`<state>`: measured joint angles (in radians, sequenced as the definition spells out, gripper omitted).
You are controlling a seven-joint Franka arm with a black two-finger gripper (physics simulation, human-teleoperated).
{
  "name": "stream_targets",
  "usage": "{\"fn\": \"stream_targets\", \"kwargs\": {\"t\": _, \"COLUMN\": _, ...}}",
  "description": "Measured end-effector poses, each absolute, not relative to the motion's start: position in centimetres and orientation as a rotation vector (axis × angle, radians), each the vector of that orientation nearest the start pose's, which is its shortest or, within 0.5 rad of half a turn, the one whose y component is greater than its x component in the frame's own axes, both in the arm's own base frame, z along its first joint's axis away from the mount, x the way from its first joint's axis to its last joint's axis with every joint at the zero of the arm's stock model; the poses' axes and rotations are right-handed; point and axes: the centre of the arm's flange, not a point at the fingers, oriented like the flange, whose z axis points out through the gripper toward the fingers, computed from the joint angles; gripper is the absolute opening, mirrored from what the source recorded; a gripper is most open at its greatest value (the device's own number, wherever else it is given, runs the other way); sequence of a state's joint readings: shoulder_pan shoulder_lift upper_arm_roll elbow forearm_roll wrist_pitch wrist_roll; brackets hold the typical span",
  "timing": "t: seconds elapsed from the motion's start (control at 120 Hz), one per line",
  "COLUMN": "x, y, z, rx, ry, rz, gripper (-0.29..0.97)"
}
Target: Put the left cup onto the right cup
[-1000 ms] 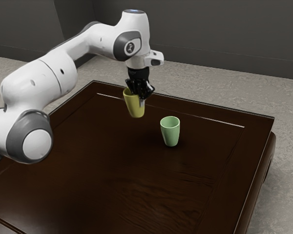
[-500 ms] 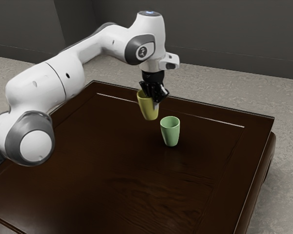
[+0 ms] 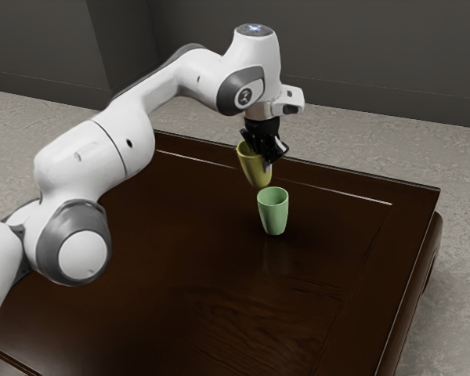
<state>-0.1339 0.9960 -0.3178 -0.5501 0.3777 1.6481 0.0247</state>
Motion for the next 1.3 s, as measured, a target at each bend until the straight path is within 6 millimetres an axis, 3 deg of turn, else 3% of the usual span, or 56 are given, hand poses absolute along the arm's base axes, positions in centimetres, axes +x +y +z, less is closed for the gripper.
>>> {"fn": "stream_targets", "kwargs": {"t": 0.167, "x": 77.1, "y": -18.7, "z": 44.6, "rx": -2.994, "ry": 0.504, "rz": -0.263, "gripper": -0.10}}
{"fn": "stream_targets", "kwargs": {"t": 0.45, "x": 77.2, "y": -20.1, "z": 43.2, "rx": -3.001, "ry": 0.524, "rz": -0.277, "gripper": -0.10}}
{"fn": "stream_targets", "kwargs": {"t": 0.858, "x": 77.0, "y": -20.8, "z": 38.0, "rx": -3.004, "ry": 0.542, "rz": -0.157, "gripper": -0.10}}
{"fn": "stream_targets", "kwargs": {"t": 1.033, "x": 76.8, "y": -21.2, "z": 37.2, "rx": -3.007, "ry": 0.535, "rz": -0.136, "gripper": -0.10}}
{"fn": "stream_targets", "kwargs": {"t": 1.158, "x": 76.3, "y": -22.0, "z": 35.3, "rx": -3.032, "ry": 0.533, "rz": -0.073, "gripper": 0.17}}
{"fn": "stream_targets", "kwargs": {"t": 1.3, "x": 76.2, "y": -21.8, "z": 35.2, "rx": -3.060, "ry": 0.506, "rz": -0.057, "gripper": 0.41}}
